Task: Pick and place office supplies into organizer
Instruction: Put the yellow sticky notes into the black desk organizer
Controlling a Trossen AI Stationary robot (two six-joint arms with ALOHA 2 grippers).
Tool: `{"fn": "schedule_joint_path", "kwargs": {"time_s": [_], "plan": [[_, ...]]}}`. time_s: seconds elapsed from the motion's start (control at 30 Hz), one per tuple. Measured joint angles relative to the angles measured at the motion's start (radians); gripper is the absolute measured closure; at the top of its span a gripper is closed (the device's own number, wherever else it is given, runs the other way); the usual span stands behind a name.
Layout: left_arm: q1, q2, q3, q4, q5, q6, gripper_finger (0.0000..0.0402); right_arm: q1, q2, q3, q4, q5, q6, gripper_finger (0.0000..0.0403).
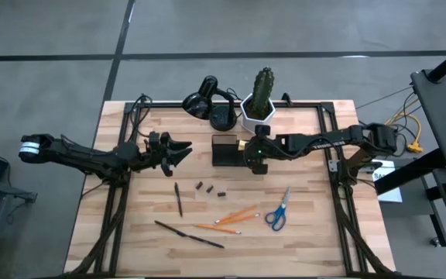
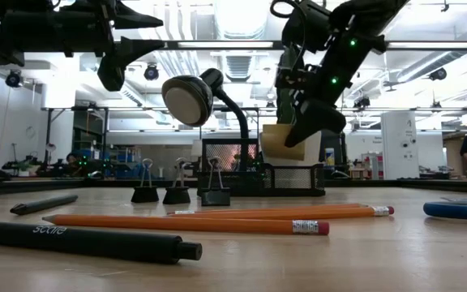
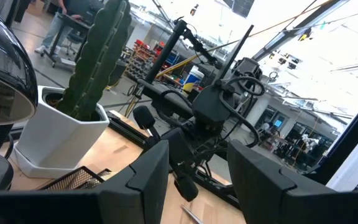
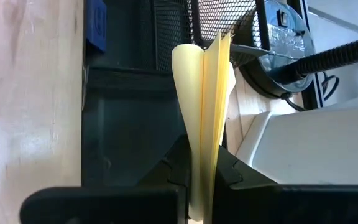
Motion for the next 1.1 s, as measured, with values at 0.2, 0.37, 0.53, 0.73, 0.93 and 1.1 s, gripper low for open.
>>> {"fn": "schedule_joint_path", "kwargs": {"time_s": [0.2, 0.37, 0.53, 0.73, 0.93, 1.1], "plan": [[0.0, 0.0, 0.0, 0.0, 0.0, 0.0, 0.0253, 0.0, 0.013, -0.008, 0.008, -0.003, 0.001, 0.0394], [0.0, 0.0, 0.0, 0.0, 0.0, 0.0, 0.0253, 0.0, 0.071, -0.008, 0.043, -0.037, -0.018, 0.0394], [0.0, 0.0, 0.0, 0.0, 0.0, 0.0, 0.0253, 0.0, 0.113, -0.008, 0.051, -0.035, -0.021, 0.0394], [0.0, 0.0, 0.0, -0.001, 0.0, -0.001, 0.0253, -0.001, 0.126, -0.008, 0.047, -0.046, -0.023, 0.0394], [0.0, 0.0, 0.001, -0.001, 0.0, 0.0, 0.0253, -0.001, 0.127, -0.008, 0.045, -0.075, -0.022, 0.0394], [0.0, 0.0, 0.001, -0.001, 0.0, 0.0, 0.0253, -0.002, 0.127, -0.01, 0.045, -0.102, -0.02, 0.0394]]}}
